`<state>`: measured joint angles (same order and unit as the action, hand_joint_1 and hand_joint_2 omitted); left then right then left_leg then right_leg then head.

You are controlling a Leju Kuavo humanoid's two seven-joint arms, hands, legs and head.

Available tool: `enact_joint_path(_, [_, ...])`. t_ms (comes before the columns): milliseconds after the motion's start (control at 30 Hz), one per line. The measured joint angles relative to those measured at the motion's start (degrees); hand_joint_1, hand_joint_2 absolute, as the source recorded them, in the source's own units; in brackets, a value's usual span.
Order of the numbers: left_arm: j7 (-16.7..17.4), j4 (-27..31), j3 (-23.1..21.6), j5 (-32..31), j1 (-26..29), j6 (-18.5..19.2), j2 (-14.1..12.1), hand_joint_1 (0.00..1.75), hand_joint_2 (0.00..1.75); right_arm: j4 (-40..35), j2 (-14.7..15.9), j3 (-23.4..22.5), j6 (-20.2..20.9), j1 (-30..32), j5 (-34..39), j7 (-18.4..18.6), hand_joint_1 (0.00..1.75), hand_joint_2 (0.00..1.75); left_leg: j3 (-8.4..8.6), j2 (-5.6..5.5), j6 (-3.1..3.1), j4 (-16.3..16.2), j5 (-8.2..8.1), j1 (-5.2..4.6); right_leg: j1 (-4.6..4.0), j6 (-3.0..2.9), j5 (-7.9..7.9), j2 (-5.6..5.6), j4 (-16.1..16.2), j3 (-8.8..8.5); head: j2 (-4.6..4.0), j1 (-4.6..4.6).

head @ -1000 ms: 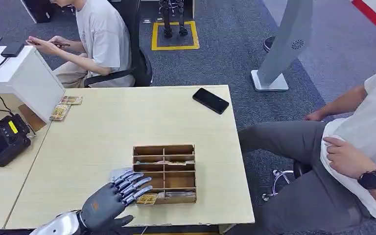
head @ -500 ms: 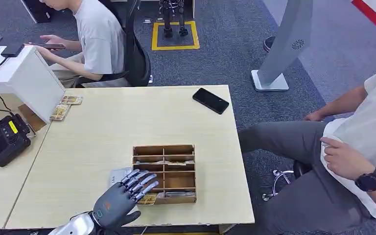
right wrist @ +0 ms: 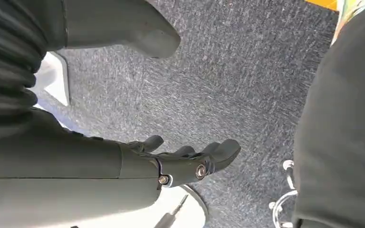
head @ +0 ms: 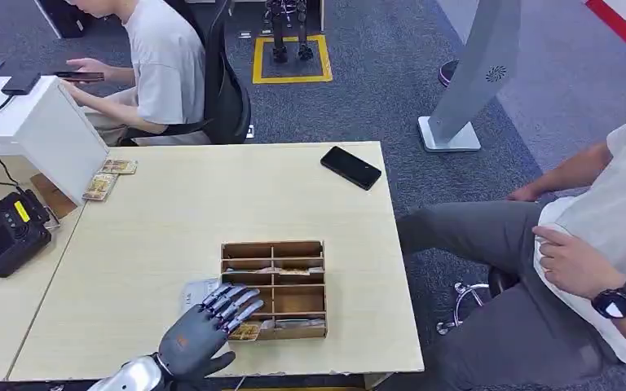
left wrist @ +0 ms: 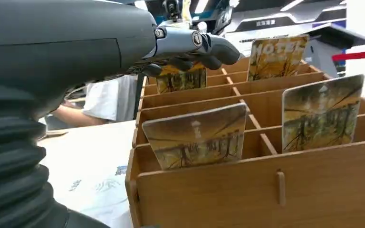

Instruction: Pass the card to the sensor for recognition and then transmit it.

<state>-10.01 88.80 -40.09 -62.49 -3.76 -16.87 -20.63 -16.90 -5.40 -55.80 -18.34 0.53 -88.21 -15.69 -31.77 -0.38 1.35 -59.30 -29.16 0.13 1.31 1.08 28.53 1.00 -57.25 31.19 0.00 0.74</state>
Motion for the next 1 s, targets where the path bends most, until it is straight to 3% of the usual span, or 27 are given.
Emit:
enact_joint_path(200, [-1.6,-0.8,0.3,4.5,0.0,0.2,1.0,0.0,1.75,0.2,0.0,0.0,0.0,-0.1,0.0,0.0,0.0,1.75,0.0,0.0,0.0,0.0,0.0,0.0,0.0,0.0,0.0,0.0,0.0,0.0,0.0,-0.02])
enact_joint_path(633, [-0.7,-0.7,1.7,4.1,0.0,1.4,2.3,0.0,1.75,0.2,0.0,0.0,-0.1,-0.1,0.0,-0.1,0.0,1.75,0.0,0.0,0.0,0.0,0.0,0.0,0.0,0.0,0.0,0.0,0.0,0.0,0.0,0.0])
enact_joint_path(667, [-0.7,-0.7,1.7,4.2,0.0,1.4,2.3,0.31,1.75,0.2,0.0,0.0,-0.1,-0.1,0.0,-0.1,0.0,1.75,0.0,0.0,0.0,0.0,0.0,0.0,0.0,0.0,0.0,0.0,0.0,0.0,0.0,0.0])
enact_joint_path(700, [-0.8,-0.7,1.8,4.2,0.0,1.4,2.3,1.48,1.75,0.2,0.0,0.0,-0.1,-0.1,0.0,-0.1,0.0,1.75,0.0,0.0,0.0,0.0,0.0,0.0,0.0,0.0,0.0,0.0,0.0,0.0,0.0,0.0])
enact_joint_path(733, [-0.8,-0.7,1.8,4.3,0.0,1.5,2.3,1.75,1.75,0.2,0.0,0.0,-0.1,-0.1,0.0,-0.1,0.0,1.75,0.0,0.0,0.0,0.0,0.0,0.0,0.0,0.0,0.0,0.0,0.0,0.0,0.0,0.0])
enact_joint_path(1000, [-1.0,-0.7,1.8,4.7,0.0,2.4,2.3,1.75,1.75,0.2,0.0,0.0,-0.1,-0.1,0.0,-0.4,0.0,1.75,0.0,0.0,0.0,0.0,0.0,0.0,0.0,0.0,0.0,0.0,0.0,0.0,0.0,0.0])
